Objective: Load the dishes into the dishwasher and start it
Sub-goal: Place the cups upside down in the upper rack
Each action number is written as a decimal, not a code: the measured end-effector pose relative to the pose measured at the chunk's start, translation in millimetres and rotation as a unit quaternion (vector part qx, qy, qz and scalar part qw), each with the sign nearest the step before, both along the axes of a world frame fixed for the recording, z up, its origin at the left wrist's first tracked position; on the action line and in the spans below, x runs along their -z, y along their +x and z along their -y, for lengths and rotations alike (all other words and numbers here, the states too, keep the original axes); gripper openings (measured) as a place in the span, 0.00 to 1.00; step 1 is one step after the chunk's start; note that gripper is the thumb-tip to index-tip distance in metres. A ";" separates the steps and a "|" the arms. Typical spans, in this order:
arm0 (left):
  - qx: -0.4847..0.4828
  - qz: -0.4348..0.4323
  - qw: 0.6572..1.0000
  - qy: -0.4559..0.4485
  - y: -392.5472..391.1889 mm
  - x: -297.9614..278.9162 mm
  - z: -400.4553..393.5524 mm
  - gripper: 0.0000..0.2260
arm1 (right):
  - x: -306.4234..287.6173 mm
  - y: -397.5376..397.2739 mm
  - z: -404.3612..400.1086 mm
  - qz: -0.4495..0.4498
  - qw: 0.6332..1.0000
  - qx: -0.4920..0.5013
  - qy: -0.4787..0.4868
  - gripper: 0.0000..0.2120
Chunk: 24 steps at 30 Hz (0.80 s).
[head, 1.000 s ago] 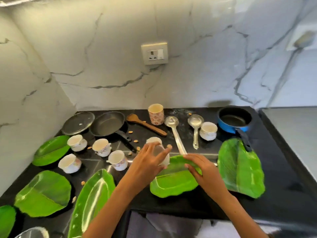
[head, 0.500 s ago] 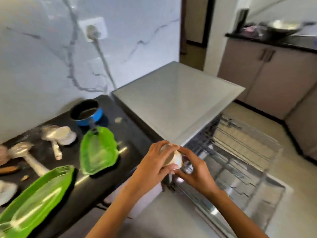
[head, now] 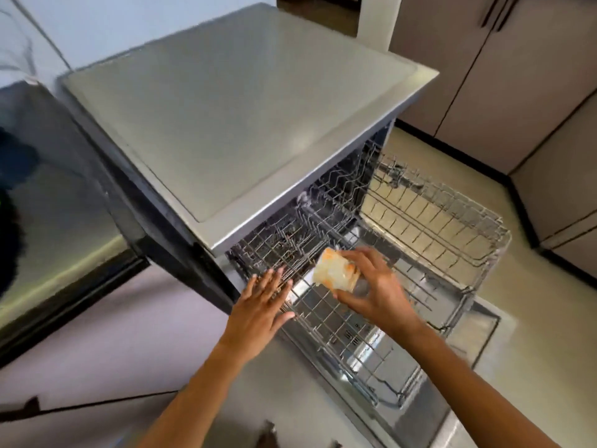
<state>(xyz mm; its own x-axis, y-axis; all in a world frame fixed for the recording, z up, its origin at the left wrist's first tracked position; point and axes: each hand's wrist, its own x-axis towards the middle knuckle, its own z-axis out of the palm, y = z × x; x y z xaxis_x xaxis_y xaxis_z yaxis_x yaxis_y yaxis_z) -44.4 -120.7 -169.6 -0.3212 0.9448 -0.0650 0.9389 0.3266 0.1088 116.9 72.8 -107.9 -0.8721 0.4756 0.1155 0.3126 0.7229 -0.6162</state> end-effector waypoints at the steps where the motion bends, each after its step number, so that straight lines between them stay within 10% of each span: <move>1: -0.003 -0.003 1.000 0.008 -2.7 10.3 -2.5 0.27 | 13.5 -12.4 -3.4 0.003 1.000 -0.012 0.015 0.31; 24: 0.009 -0.005 0.997 0.081 -11.7 39.9 -1.9 0.24 | 108.1 -205.9 -7.8 0.180 0.946 -0.233 0.134 0.33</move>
<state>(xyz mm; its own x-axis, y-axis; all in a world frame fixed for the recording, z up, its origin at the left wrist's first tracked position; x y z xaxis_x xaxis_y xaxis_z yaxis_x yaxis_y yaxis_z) -56.0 -118.8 -209.5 -0.3032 0.9485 0.0920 0.9460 0.2880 0.1490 -89.0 80.5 -215.9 -0.9856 0.0258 -0.1673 0.0765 0.9495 -0.3043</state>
